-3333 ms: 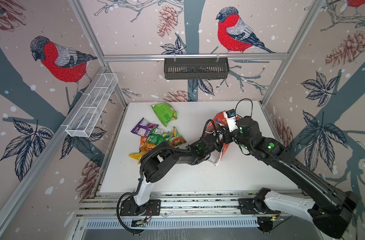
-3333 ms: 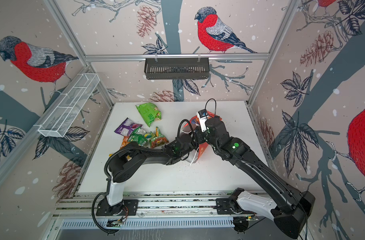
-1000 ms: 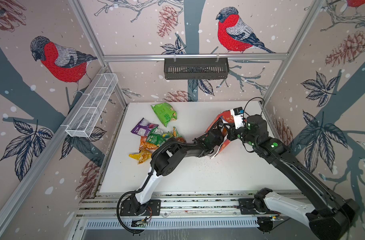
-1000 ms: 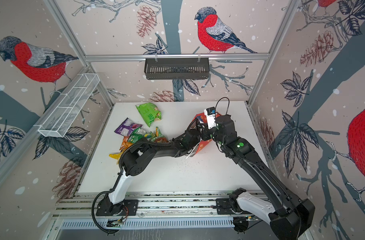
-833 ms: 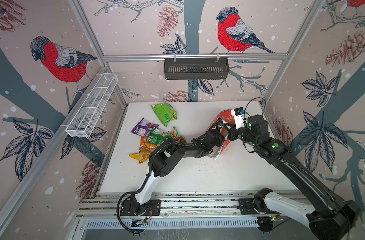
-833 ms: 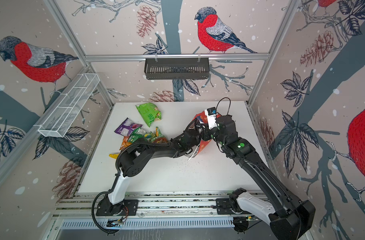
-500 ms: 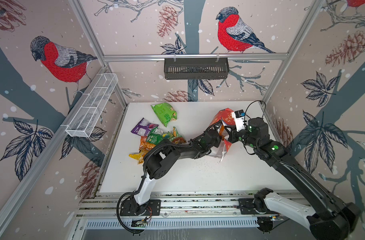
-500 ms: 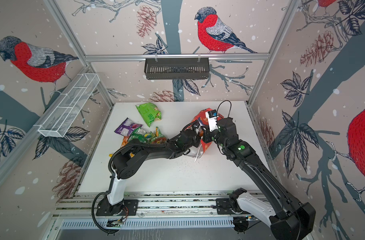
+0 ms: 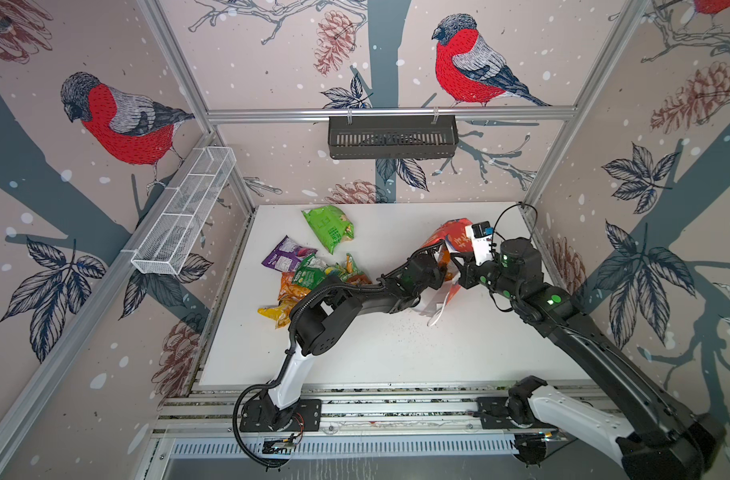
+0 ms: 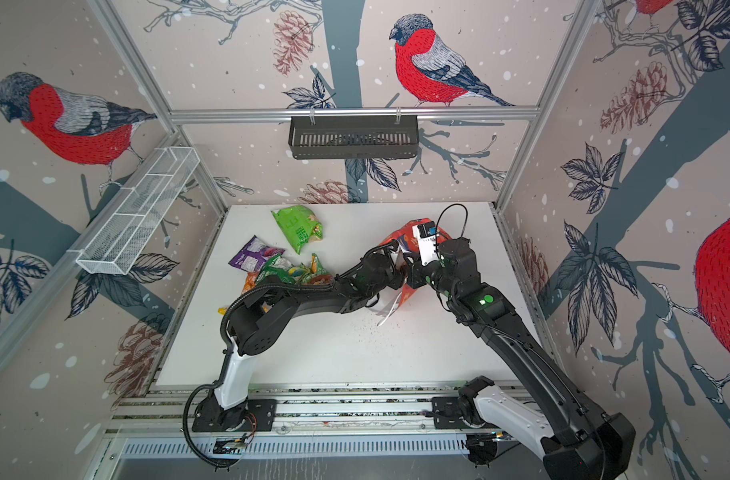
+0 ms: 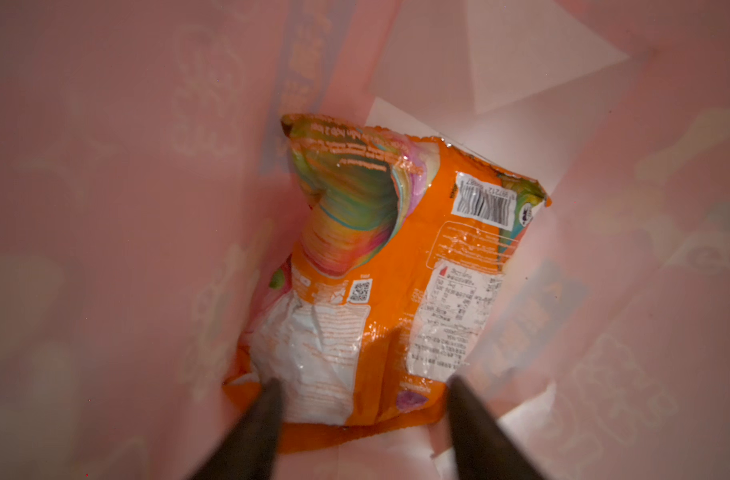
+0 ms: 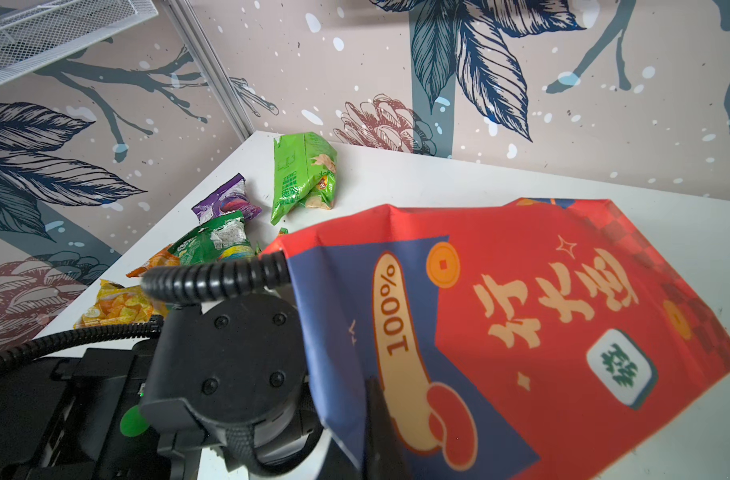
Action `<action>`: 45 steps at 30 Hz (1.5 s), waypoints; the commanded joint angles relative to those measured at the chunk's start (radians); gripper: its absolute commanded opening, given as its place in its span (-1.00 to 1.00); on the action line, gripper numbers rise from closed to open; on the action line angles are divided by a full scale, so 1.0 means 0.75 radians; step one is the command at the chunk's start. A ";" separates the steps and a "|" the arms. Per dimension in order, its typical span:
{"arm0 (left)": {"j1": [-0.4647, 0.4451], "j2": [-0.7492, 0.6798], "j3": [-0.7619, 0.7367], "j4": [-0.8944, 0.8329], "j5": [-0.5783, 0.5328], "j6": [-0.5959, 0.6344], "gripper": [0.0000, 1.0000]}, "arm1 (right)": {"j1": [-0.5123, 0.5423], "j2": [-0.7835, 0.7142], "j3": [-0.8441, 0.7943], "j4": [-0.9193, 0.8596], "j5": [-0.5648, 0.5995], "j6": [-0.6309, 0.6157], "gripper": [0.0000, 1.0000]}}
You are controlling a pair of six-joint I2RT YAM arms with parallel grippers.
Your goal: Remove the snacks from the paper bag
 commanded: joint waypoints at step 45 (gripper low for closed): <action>-0.022 0.252 0.300 -0.168 -0.174 -0.136 -1.00 | -0.036 -0.013 -0.023 0.021 -0.212 -0.045 -1.00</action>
